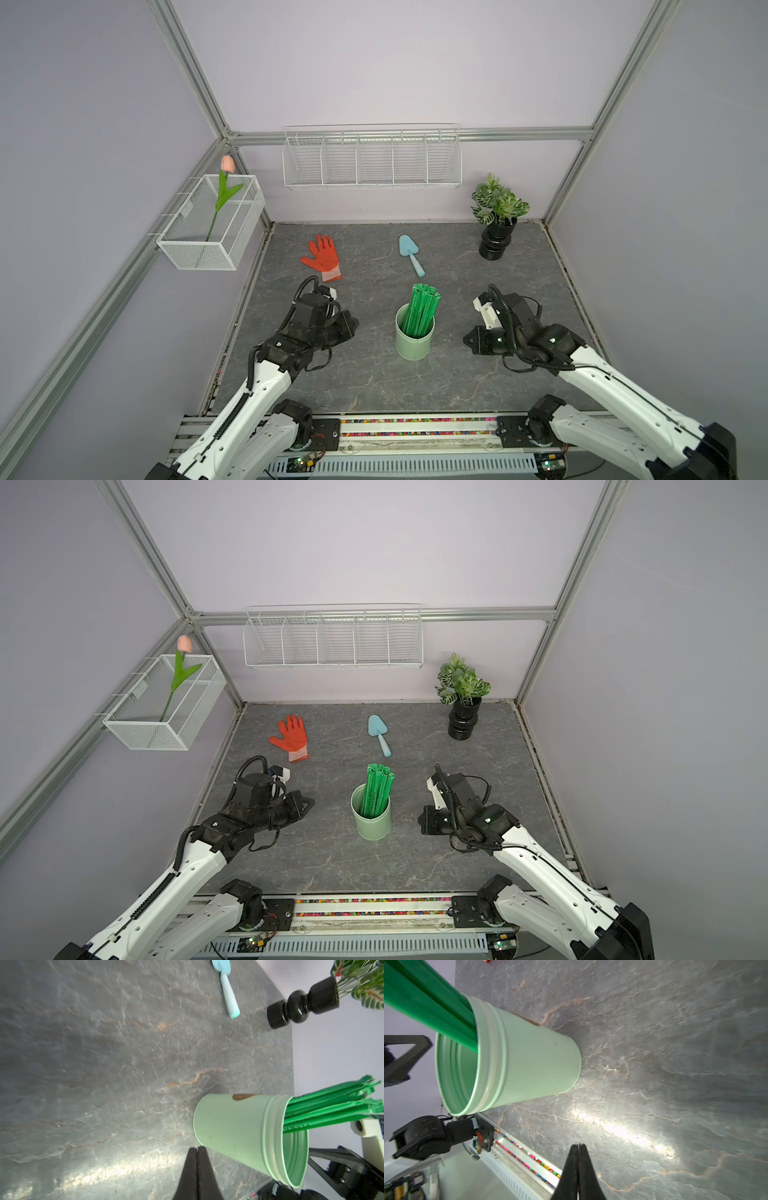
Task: Take the straws out of the storage container
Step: Move the container to the center of the board.
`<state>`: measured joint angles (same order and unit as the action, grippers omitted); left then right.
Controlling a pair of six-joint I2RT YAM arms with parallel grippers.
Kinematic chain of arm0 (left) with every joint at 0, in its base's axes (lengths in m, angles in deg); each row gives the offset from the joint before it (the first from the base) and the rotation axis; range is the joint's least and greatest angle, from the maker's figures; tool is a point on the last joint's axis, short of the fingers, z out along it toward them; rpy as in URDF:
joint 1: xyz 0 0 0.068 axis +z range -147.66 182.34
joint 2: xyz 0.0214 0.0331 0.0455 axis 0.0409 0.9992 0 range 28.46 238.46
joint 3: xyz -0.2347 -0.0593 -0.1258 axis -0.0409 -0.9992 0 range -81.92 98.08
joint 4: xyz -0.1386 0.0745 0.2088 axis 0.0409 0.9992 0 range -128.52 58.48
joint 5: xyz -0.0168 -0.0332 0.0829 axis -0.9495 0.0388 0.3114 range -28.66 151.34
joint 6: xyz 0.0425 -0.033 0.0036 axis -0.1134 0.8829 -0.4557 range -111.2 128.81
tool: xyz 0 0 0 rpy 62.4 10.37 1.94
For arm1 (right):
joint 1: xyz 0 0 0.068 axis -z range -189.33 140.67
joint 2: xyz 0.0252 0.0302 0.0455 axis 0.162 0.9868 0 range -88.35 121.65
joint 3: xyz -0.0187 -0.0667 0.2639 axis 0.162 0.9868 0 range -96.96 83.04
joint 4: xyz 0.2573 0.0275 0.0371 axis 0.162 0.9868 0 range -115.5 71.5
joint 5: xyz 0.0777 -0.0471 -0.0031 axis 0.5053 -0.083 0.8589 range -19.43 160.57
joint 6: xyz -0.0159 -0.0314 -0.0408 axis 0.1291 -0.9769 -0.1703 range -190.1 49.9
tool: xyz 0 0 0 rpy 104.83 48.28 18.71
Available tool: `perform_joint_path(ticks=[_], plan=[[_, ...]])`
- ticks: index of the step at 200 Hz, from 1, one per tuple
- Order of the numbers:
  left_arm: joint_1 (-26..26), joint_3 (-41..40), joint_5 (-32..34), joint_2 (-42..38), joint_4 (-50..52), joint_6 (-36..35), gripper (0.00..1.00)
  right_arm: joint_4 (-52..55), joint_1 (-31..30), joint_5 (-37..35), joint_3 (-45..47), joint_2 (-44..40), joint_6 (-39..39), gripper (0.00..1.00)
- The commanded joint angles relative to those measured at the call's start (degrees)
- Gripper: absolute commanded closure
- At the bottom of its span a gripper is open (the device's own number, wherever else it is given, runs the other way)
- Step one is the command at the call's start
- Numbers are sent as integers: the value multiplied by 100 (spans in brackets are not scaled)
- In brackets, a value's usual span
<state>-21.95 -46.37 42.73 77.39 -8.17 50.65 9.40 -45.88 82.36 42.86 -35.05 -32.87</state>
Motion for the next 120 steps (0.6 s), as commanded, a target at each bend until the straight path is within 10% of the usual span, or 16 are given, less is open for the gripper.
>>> perform_joint_path(ticks=[1, 120], plan=[[-40, -54, -730, 139, -39, 231, 100, -746, -152, 592, 210, 146, 666, 93], [-841, -56, -720, 1484, -719, 315, 100, -2945, -686, 1369, 542, 1779, 1464, 90]])
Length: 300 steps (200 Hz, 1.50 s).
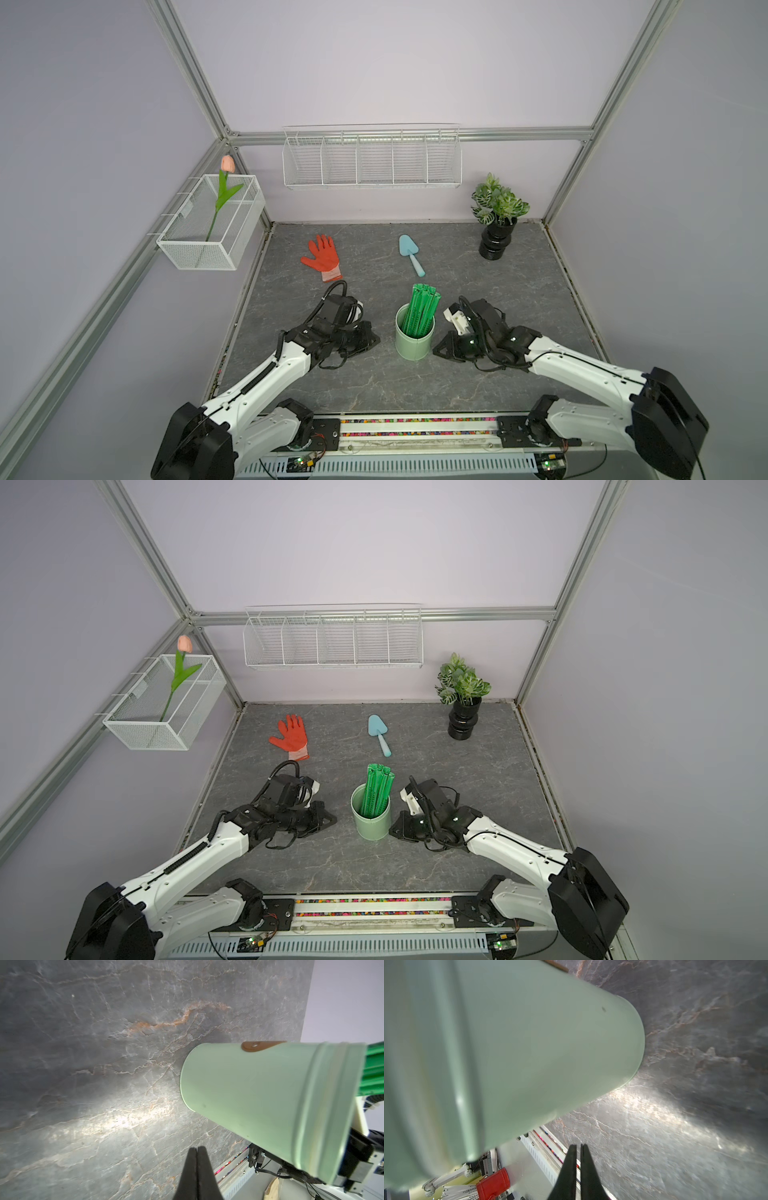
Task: Take the straws out of the storage container
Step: Move the container to the center of the board.
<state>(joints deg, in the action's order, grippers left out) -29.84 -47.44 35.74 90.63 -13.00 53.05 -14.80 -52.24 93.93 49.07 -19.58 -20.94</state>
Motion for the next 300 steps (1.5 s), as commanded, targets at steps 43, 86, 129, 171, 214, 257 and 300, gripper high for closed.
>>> perform_joint_path(ticks=[43, 86, 129, 171, 214, 257, 300], plan=[[-183, 109, -45, 561, -549, 128, 100, -696, -42, 266, -225, 677, 227, 89], [-350, 274, 0, 946, -699, 131, 100, -655, 127, 417, -501, 1109, 26, 89], [-385, 466, -22, 1240, -782, 87, 100, -562, 422, 665, -803, 1512, -255, 89], [-565, 750, -59, 1707, -975, 93, 100, -322, 751, 927, -1249, 1908, -631, 88], [-807, 957, -12, 2078, -1101, 160, 100, 147, 949, 1015, -1902, 2288, -1040, 87], [-807, 984, 263, 1792, -819, 115, 100, 992, 982, 311, -2025, 1964, -1432, 79], [-807, 1135, 905, 1096, 9, -106, 100, 2234, 968, -871, -2203, 712, -1884, 66]])
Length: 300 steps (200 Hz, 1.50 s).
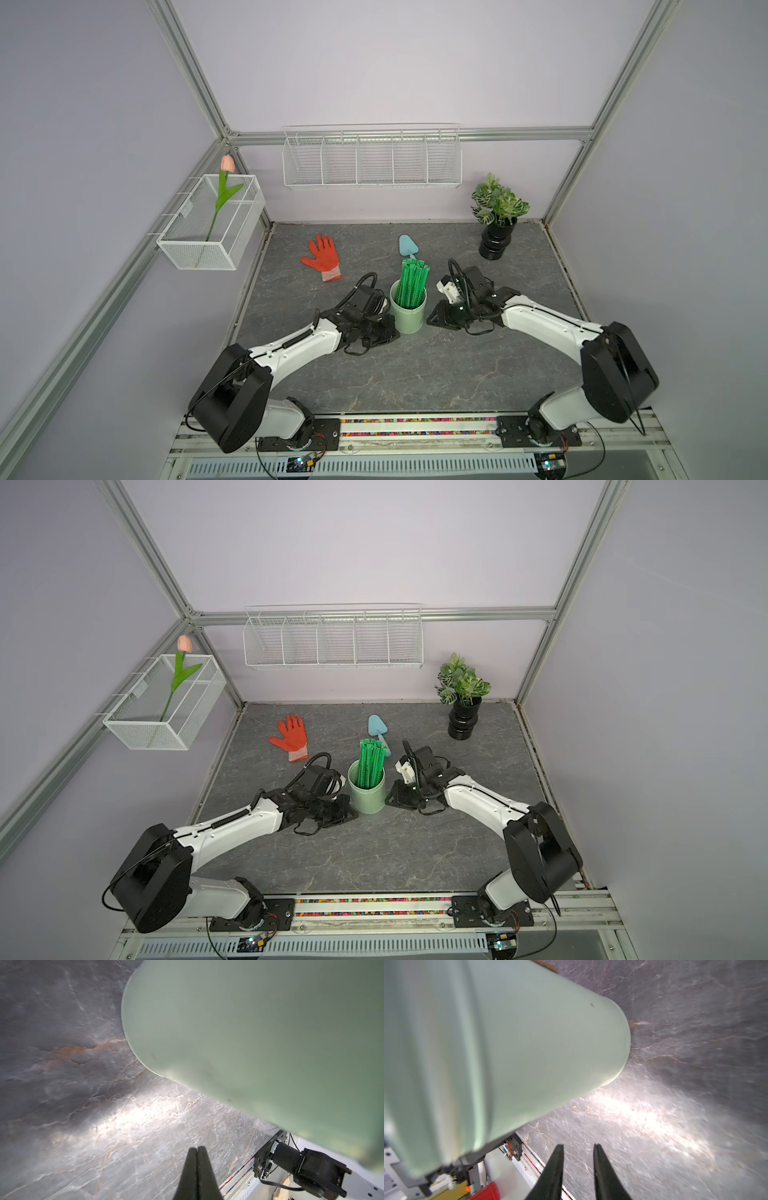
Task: Take the straws out of the storage container
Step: Move the container to the center of the board, then pick up the straw from the container.
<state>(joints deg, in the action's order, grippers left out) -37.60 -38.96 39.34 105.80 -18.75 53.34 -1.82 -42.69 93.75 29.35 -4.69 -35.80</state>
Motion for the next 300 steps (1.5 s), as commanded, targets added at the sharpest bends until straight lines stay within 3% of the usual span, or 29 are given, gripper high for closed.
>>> perform_joint_path(ticks=[1, 42, 62, 76, 99, 166, 300], plan=[[-31, 294, 581, -448, 613, -149, 100, 963, 5, -874, -239, -810, -411, 66], [-13, 612, 2036, -1378, 1411, -625, 99, 1059, -26, -1639, -446, -1746, -1038, 53], [-13, 631, 2572, -1813, 1292, -1176, 70, 883, -28, -1807, -555, -1786, -1341, 50], [-13, 560, 2791, -2079, 1061, -1491, 41, 818, -25, -1782, -721, -1616, -1486, 50], [-5, 511, 2960, -2287, 898, -1698, 26, 831, -29, -1774, -1075, -1151, -1607, 50], [-5, 247, 2798, -2222, 703, -1436, 27, 489, -36, -1571, -1673, -115, -1681, 52], [-5, 63, 2667, -2070, 466, -1254, 36, 362, -110, -1202, -2162, 612, -1714, 60]])
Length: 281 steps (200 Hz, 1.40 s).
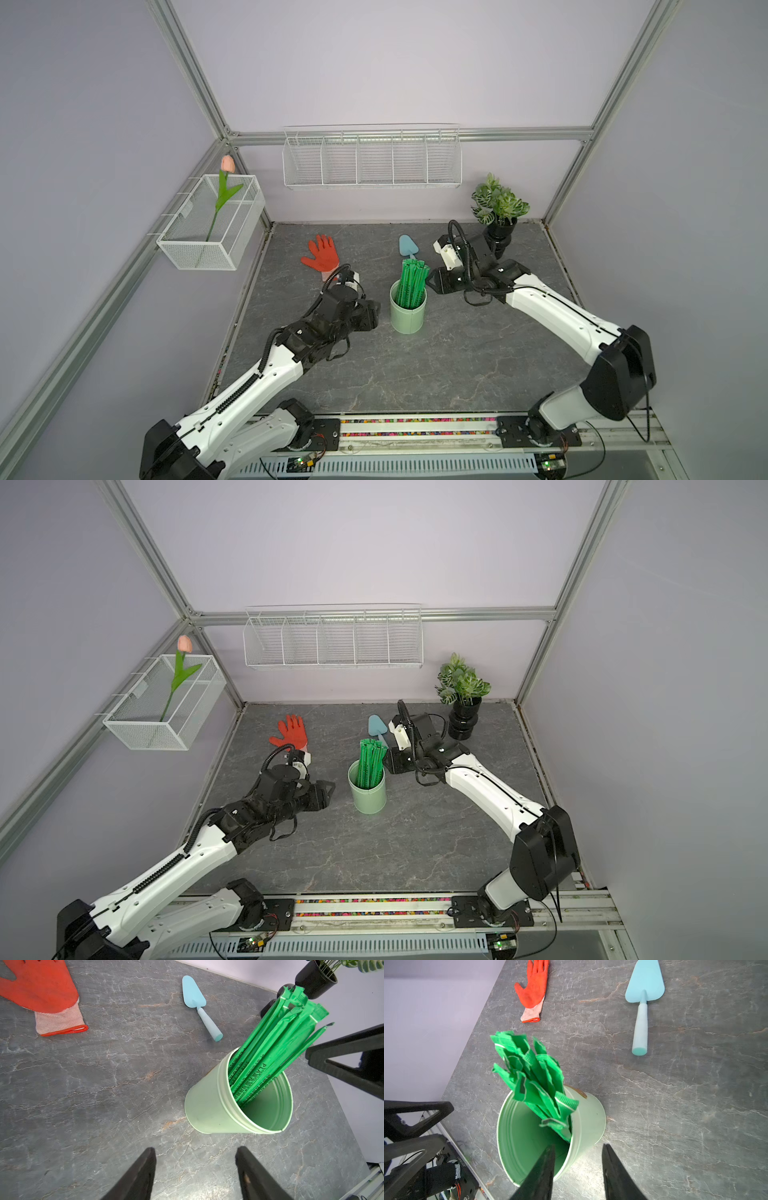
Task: Take the straws out of the storage container
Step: Pick up the straw from the container.
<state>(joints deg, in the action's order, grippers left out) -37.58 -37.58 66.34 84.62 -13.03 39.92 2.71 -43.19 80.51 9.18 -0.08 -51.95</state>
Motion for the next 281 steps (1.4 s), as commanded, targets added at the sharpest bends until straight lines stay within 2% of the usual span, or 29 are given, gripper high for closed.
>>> perform_joint_path(ticks=[1, 32, 120, 220, 281], plan=[[-7, -75, -37, 46, -106, 88, 36, -89, -64, 127, -154, 158, -100, 60], [-7, -108, -44, 89, -118, 121, 37, -108, -97, 184, -263, 339, -84, 62], [-7, -163, -53, 184, -176, 213, 40, 44, -209, 132, -476, 457, -108, 78], [-7, -180, -128, 229, -273, 256, 42, 590, -446, -136, -757, 283, -227, 88], [-6, -171, -144, 237, -299, 248, 43, 856, -507, -285, -942, 227, -320, 90]])
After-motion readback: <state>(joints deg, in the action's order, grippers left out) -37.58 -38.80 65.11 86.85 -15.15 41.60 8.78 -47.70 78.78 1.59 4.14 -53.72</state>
